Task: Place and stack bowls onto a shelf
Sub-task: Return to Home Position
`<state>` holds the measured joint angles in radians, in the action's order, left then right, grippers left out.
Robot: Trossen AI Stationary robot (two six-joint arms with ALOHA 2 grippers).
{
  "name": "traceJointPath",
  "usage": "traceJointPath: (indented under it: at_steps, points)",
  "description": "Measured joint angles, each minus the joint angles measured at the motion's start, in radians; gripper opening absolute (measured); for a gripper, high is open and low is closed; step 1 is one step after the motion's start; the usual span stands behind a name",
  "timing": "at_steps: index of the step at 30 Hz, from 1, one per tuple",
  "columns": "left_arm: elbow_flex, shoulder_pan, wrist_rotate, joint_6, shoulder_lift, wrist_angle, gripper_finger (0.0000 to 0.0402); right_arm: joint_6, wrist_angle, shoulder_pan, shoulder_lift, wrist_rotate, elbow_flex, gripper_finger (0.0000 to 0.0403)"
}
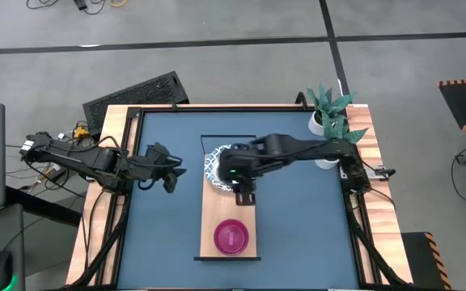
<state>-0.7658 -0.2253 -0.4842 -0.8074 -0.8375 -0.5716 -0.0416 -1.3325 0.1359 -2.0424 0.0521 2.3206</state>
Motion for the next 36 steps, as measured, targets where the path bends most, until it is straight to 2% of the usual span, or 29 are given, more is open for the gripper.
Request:
traceJointPath:
  at_steps: [2, 6, 8, 12, 15, 18, 21, 26, 31, 36]
  points:
    - [0.0, 0.0, 0.002, -0.002, 0.0, 0.005, 0.0162, -0.026, 0.003, 0.041, 0.053, 0.029, 0.012, 0.0212]
    - [0.0, 0.0, 0.004, 0.065, 0.0, -0.007, 0.0162, -0.042, -0.06, 0.171, 0.181, 0.164, 0.011, 0.0208]
    - [0.0, 0.0, 0.002, 0.127, 0.0, -0.024, 0.0162, -0.088, -0.126, 0.253, 0.252, 0.294, 0.01, 0.0208]
    - [0.0, 0.0, 0.001, 0.194, 0.0, -0.027, 0.0162, -0.325, -0.24, 0.439, 0.4, 0.662, -0.006, 0.0209]
    - [0.0, 0.0, 0.009, 0.174, 0.0, -0.007, 0.0162, -0.406, -0.239, 0.601, 0.545, 0.774, -0.109, 0.0209]
    - [0.0, 0.0, 0.045, 0.247, 0.0, 0.054, 0.0162, -0.507, -0.237, 0.734, 0.69, 0.821, -0.278, 0.0208]
    - [0.0, 0.0, 0.106, 0.321, 0.0, 0.16, 0.0162, -0.754, -0.235, 0.854, 0.85, 0.968, -0.496, 0.0208]
    - [0.0, 0.0, 0.185, 0.452, 0.011, 0.321, 0.0162, -1.088, -0.146, 1.016, 1.108, 1.224, -0.946, 0.0208]
    - [0.002, 0.017, 0.31, 0.512, 0.074, 0.367, 0.0162, -1.285, 0.069, 1.09, 1.244, 1.37, -1.346, 0.0208]
    - [0.097, 0.049, 0.383, 0.51, 0.209, 0.481, 0.0162, -1.379, 0.323, 1.159, 1.315, 1.494, -1.585, 0.0208]
